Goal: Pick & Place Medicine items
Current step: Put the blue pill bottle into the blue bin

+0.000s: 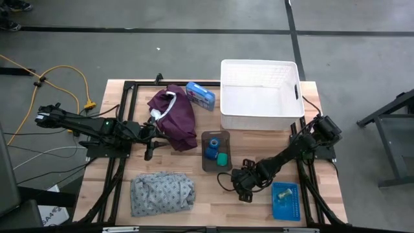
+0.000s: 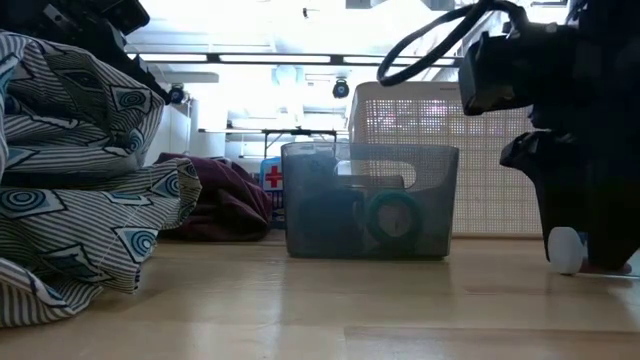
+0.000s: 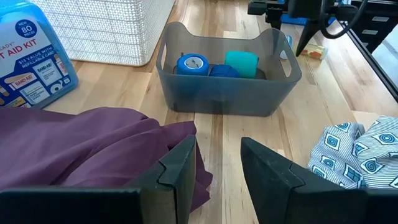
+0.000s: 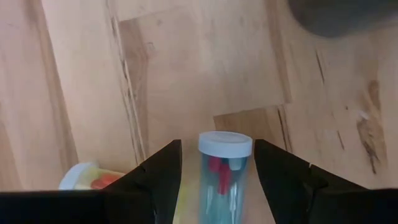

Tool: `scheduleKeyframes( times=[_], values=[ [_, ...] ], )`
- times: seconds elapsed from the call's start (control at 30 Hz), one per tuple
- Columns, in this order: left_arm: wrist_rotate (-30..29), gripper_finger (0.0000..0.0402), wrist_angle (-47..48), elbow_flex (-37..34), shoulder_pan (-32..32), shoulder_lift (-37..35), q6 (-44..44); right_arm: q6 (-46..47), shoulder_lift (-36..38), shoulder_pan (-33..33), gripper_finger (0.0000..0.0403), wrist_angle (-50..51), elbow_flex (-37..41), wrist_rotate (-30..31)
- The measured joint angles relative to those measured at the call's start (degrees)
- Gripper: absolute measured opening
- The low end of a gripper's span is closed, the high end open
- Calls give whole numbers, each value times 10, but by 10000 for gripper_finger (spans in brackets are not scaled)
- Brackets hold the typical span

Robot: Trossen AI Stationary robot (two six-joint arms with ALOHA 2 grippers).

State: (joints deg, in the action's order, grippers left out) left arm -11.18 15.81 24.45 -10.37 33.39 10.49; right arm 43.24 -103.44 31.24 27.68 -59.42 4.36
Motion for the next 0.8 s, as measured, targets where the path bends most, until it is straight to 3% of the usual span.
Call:
scheduleKeyframes(
  times=[0.43, 0.8],
  values=[
    [0, 123, 0, 0, 0, 0, 0, 0, 0, 0, 112, 1, 0, 0],
    [0, 123, 0, 0, 0, 0, 0, 0, 32, 0, 105, 35, 0, 7]
  ],
)
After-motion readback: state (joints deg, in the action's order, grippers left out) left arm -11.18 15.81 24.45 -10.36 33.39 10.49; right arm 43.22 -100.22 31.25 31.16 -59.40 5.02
